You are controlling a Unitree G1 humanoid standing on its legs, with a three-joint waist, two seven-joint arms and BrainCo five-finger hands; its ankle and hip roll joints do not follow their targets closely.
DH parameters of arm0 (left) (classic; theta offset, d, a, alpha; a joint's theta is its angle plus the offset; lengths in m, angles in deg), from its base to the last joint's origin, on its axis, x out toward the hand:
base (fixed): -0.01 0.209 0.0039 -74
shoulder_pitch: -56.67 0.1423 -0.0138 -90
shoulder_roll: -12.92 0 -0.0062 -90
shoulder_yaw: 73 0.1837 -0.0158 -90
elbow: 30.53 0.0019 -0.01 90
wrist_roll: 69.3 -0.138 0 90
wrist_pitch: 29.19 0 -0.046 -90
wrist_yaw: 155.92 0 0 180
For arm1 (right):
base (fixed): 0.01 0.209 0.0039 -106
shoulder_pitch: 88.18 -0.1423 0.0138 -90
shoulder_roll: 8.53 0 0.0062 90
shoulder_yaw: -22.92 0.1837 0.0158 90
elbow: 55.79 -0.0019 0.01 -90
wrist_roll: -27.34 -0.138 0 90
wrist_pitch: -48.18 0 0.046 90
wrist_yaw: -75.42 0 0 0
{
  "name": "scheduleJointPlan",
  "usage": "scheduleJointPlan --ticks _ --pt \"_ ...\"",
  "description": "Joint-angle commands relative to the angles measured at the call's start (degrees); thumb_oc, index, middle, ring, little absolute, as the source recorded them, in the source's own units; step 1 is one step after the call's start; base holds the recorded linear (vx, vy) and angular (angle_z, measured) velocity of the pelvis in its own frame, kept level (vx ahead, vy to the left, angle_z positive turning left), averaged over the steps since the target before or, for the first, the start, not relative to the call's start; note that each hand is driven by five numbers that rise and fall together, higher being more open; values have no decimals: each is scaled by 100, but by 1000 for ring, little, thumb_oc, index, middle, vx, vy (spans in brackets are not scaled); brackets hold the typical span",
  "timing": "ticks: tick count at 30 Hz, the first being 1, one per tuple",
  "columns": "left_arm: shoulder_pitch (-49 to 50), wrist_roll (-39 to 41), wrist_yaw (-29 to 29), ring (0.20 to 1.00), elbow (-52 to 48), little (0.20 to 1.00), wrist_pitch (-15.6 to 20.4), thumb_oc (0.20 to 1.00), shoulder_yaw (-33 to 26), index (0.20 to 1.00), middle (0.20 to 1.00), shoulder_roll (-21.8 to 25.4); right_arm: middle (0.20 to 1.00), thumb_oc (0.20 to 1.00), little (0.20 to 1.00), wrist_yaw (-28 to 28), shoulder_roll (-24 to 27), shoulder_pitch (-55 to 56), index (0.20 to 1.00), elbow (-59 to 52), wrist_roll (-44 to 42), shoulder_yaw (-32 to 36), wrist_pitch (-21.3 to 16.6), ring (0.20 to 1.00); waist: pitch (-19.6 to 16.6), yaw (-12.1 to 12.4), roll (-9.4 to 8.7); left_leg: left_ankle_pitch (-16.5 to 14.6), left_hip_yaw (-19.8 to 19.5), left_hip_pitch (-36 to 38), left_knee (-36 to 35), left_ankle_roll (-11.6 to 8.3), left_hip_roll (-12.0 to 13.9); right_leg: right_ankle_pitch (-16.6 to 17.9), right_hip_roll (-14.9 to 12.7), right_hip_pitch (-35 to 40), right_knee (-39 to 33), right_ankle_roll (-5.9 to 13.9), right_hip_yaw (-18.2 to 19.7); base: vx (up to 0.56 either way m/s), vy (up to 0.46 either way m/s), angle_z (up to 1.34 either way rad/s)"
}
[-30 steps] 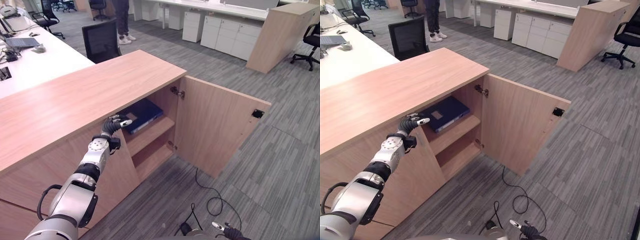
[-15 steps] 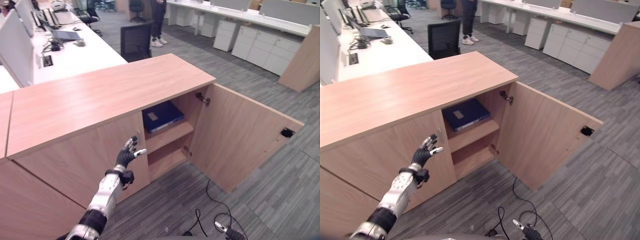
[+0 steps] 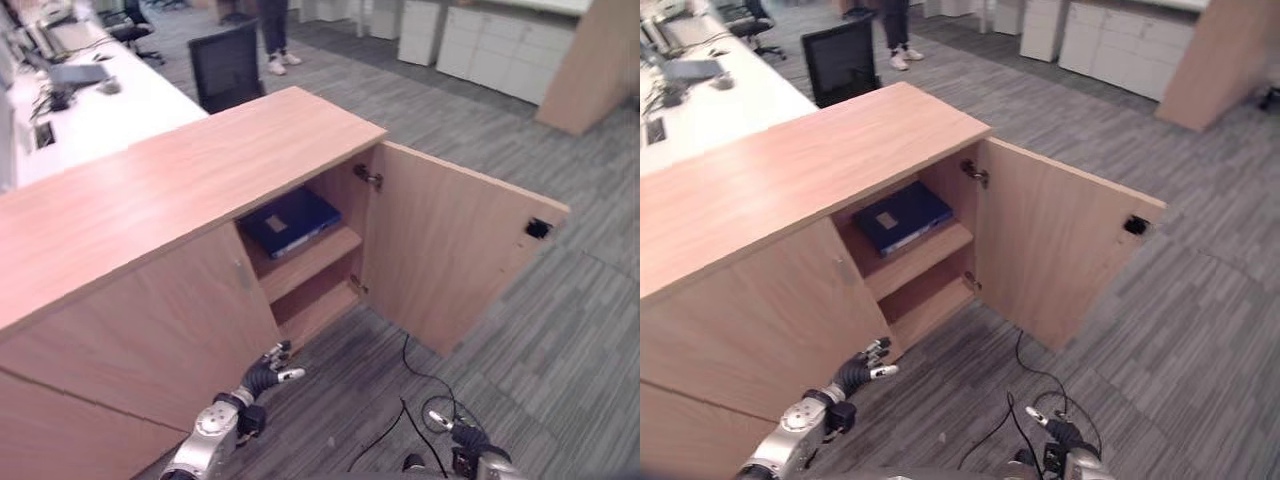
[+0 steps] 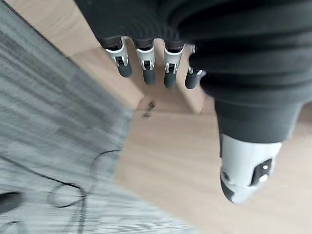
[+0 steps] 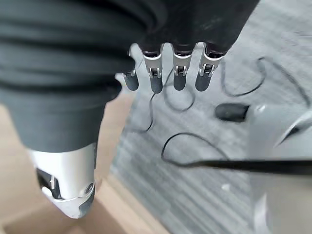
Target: Put the empty folder in the office cabinet
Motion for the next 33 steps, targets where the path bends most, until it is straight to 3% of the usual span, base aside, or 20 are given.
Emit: scheduleJointPlan --ticks 1,5,12,13,14,17,18,22,26,33 --pt "-156 -268 -64 1000 -155 1000 173 1000 -214 1000 1000 296 1000 1000 1000 -12 -229 -174 1000 -2 132 -160 -85 1000 47 -7 -397 -151 -186 -111 -24 -179 -197 -199 -265 516 -181 481 356 95 -212 -37" --pt "-135 -173 -182 1000 415 1000 112 1000 -428 1000 1000 102 1000 1000 1000 17 -26 -221 1000 -131 256 -335 -118 1000 99 -219 -261 -40 125 -67 407 -429 192 -378 106 622 -409 287 623 101 -231 -38" --pt "-158 -53 -255 1000 622 1000 97 1000 -535 1000 1000 -22 1000 1000 1000 11 158 -287 1000 -97 306 -377 -129 1000 269 -281 -205 478 21 -258 1363 -647 603 -573 415 763 -387 44 809 59 -137 -50" --pt "-168 1 -293 1000 722 1000 99 1000 -553 1000 1000 -53 1000 1000 1000 -10 256 -300 1000 -110 305 -381 -131 1000 359 -224 -269 696 -387 -451 1802 -627 565 -606 453 845 -412 -39 946 63 -111 -47" --pt "-167 19 -306 1000 750 1000 97 1000 -542 1000 1000 -76 1000 1000 1000 -8 282 -284 1000 -105 283 -367 -113 1000 381 -208 -304 709 -594 -582 1876 -583 493 -633 442 861 -402 -64 976 87 -127 -37" --pt "-168 38 -297 1000 811 1000 96 1000 -501 1000 1000 -121 1000 1000 1000 -20 383 -233 1000 -51 290 -298 -95 1000 379 -86 -377 258 -1057 -889 1553 -419 72 -735 357 962 -390 -21 1057 102 -25 -30" --pt "-190 -22 -303 1000 873 1000 48 1000 -469 1000 1000 -123 1000 1000 1000 -62 429 -187 1000 -10 312 -259 -84 1000 400 -39 -394 265 -1093 -1070 1401 -419 16 -741 365 1023 -406 -10 1031 86 15 -23" --pt "-136 -62 -247 1000 919 1000 91 1000 -492 1000 1000 -75 1000 1000 1000 -55 477 -201 1000 -84 399 -232 -128 1000 303 -83 -345 93 -1044 -663 691 -439 -22 -786 373 1034 -324 52 968 74 22 -17" --pt "-51 -125 -213 1000 961 1000 88 1000 -523 1000 1000 8 1000 1000 1000 -88 696 -342 1000 -108 382 -98 -139 1000 181 -77 -339 116 -1030 -339 300 -429 -65 -772 339 1083 -260 70 854 63 32 3" --pt "138 -161 -142 1000 924 1000 155 1000 -514 1000 1000 237 1000 1000 1000 -249 1686 -1509 1000 -110 382 43 -202 1000 85 117 -377 93 -1038 -92 30 -371 -110 -722 303 1180 -336 166 785 21 34 29"
